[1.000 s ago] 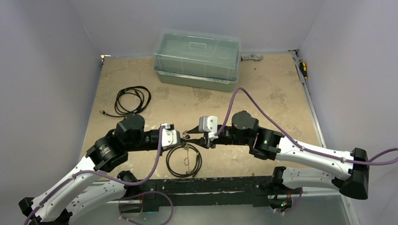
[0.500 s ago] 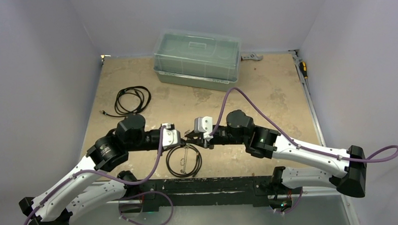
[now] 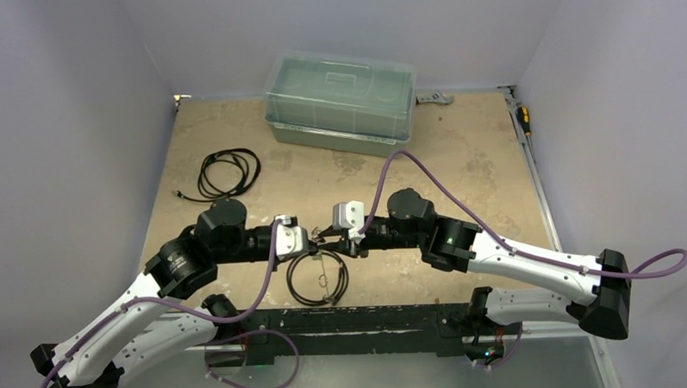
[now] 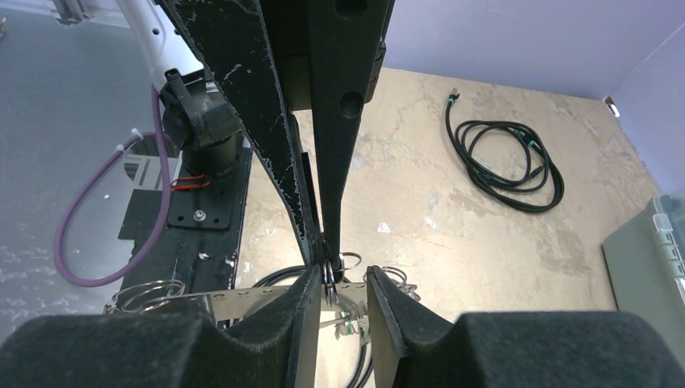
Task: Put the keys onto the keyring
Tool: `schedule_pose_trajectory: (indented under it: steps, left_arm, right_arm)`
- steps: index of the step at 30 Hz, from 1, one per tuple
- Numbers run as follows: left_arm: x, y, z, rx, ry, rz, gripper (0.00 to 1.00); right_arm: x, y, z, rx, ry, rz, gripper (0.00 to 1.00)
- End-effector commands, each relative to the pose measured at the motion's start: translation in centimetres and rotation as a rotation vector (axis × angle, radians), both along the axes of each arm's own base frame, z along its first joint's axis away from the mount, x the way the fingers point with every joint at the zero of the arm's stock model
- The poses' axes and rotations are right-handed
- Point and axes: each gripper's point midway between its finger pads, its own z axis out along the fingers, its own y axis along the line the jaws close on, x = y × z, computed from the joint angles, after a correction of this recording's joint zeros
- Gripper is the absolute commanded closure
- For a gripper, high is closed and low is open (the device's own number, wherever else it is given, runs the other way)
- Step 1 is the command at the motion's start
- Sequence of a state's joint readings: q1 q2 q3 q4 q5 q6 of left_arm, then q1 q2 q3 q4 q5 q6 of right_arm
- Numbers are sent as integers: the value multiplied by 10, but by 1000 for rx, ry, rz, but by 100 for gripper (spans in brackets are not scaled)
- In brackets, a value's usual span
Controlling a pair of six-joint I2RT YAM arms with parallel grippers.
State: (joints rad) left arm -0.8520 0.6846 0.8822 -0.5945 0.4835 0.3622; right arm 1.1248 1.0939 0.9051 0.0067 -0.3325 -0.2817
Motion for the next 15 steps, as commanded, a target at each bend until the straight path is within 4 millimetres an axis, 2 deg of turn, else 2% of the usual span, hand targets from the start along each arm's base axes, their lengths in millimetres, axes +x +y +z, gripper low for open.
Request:
schedule_pose_trajectory:
  steps: [1,7,10,12,15]
  left_arm:
    - [1,-3,32,-78,-87,-17,100]
    - [-1,-5,32,-80,-83,-38,100]
    - [-1,-6,31,-80,-78,-41,100]
    - [-2,-7,31,-80,-77,-46,100]
    - [-2,-7,31,-79,-79,-49,100]
  right_arm:
    - [-1,2,22,40,-26,17,70]
    - [-1,3,21,38,-25,17,79]
    - [-1,3,21,37,-25,17,88]
    - [-1,3,20,35,-23,19,98]
    - [-1,3,20,36,-23,17,100]
